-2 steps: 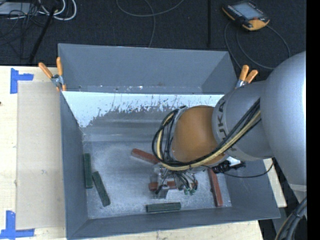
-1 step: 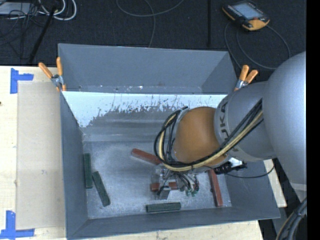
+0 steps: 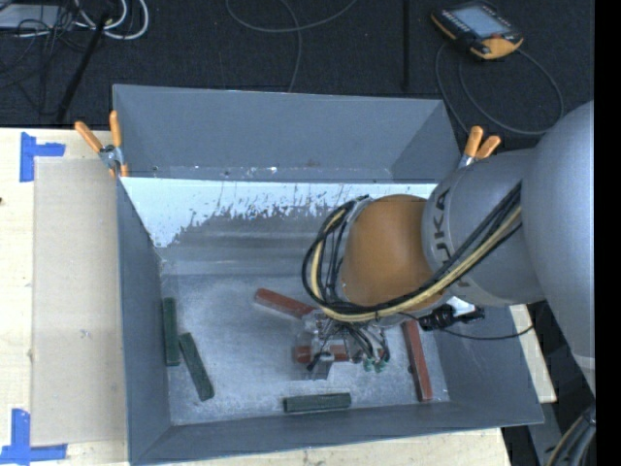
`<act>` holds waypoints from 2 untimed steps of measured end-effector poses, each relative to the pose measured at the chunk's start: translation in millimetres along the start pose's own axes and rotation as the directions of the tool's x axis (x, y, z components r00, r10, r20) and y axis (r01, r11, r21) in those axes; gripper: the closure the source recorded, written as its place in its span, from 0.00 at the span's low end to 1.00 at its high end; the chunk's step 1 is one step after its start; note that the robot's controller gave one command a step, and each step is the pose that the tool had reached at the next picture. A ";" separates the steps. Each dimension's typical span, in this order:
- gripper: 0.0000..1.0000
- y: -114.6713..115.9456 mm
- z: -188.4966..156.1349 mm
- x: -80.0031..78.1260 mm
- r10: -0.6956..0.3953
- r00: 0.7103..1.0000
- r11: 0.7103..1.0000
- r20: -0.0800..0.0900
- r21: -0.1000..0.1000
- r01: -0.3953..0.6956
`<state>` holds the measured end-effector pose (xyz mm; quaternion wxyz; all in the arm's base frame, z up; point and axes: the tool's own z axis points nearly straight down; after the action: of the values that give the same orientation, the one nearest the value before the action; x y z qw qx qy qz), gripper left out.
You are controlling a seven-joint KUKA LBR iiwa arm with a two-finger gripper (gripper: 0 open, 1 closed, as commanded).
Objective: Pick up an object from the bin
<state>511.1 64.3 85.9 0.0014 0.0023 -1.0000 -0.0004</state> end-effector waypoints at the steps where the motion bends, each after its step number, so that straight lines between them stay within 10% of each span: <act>1: 1.00 -29.8 10.7 21.7 -0.003 1.000 1.000 0.002 0.001 0.003; 2: 1.00 -29.5 1.0 12.8 0.019 1.000 1.000 -0.001 0.002 -0.019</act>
Offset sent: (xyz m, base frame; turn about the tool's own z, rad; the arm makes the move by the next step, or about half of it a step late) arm 0.0105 -0.0032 0.0161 0.0323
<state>498.5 34.7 84.9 0.0018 -0.0074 -1.0000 0.0008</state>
